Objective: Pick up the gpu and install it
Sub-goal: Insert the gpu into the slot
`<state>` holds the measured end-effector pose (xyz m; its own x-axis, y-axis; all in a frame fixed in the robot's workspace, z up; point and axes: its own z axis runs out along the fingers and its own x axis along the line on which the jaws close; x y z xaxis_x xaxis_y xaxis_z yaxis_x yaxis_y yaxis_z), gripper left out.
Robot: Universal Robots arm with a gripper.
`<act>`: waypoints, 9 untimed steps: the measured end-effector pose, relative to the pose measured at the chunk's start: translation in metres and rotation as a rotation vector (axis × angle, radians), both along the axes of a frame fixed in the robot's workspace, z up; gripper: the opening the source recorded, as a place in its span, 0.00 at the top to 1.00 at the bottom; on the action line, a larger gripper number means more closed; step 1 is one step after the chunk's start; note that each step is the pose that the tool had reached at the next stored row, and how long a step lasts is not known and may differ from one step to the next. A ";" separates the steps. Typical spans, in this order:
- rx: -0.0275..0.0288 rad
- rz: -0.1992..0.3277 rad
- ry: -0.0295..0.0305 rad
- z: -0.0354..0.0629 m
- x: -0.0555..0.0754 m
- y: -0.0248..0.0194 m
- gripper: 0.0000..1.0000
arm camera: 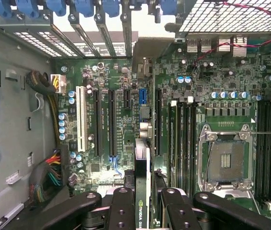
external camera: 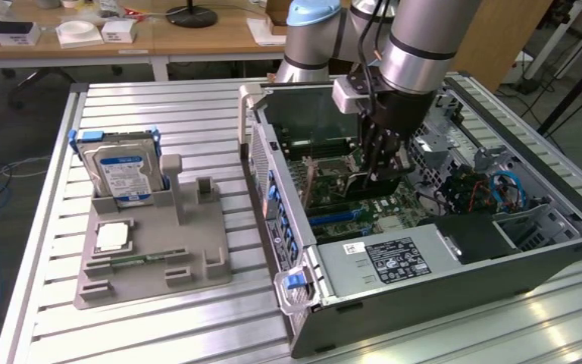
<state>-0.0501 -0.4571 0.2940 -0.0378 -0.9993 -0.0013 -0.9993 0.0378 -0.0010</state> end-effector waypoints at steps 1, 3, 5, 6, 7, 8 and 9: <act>0.0002 0.000 -0.0001 -0.0008 0.000 0.0000 0.74; -0.0002 0.000 0.0001 -0.0027 0.000 0.0000 0.74; 0.0001 0.000 0.0000 -0.0053 0.000 -0.0004 0.74; 0.0001 0.000 0.0000 -0.0067 0.000 -0.0004 0.74; 0.0001 0.000 0.0000 -0.0081 0.000 -0.0005 0.74; 0.0000 0.000 0.0001 -0.0096 0.000 -0.0005 0.74; 0.0000 0.000 0.0000 -0.0110 0.000 -0.0005 0.74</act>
<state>-0.0503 -0.4576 0.2831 -0.0373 -0.9993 -0.0013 -0.9993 0.0373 -0.0009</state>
